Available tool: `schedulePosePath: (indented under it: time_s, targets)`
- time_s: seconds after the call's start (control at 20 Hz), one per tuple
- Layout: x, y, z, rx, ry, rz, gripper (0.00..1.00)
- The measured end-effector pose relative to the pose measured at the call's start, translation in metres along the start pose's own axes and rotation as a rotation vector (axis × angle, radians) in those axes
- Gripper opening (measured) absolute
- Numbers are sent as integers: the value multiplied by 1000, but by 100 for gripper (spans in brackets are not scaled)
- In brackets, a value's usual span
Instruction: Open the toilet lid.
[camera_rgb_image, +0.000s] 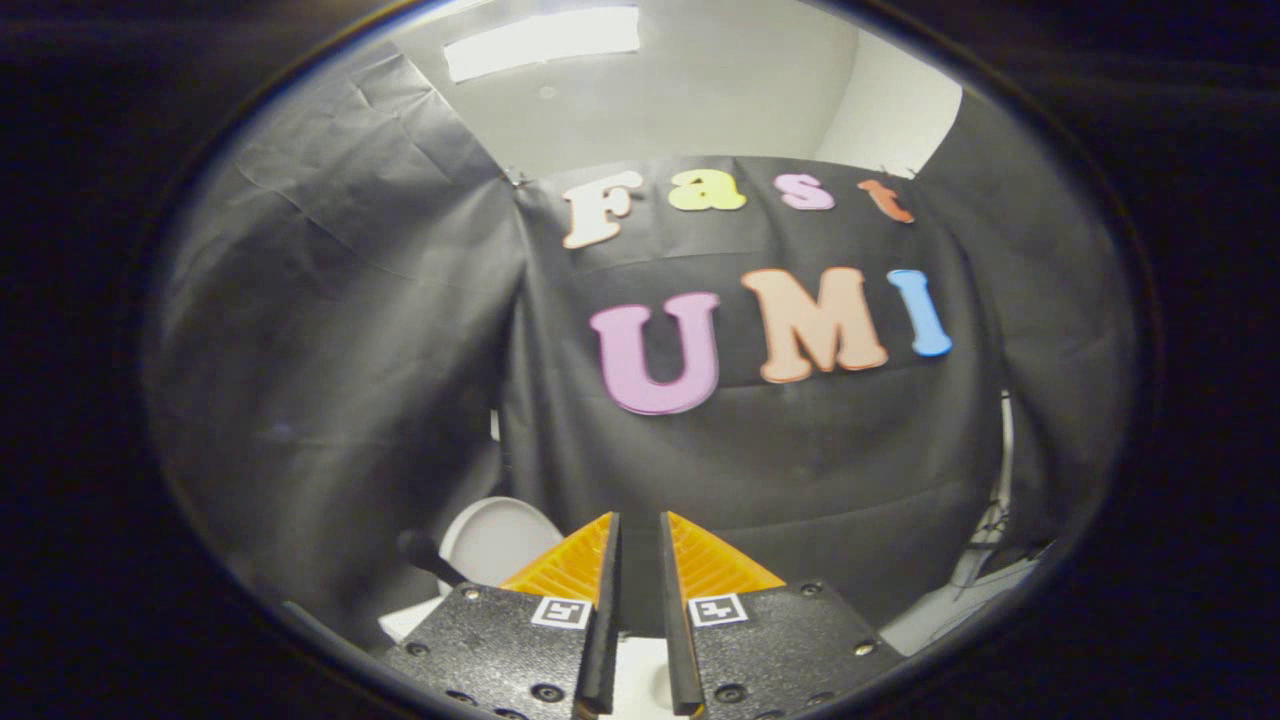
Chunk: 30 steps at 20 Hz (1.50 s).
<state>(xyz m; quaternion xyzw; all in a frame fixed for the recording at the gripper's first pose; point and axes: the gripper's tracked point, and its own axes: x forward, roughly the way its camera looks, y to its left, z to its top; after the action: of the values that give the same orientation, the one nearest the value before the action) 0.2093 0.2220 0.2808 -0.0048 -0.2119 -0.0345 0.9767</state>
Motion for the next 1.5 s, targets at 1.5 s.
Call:
schedulePosePath:
  time_s: [1.5]
  targets:
    - [-79,-218,-134,113,251,-277,21]
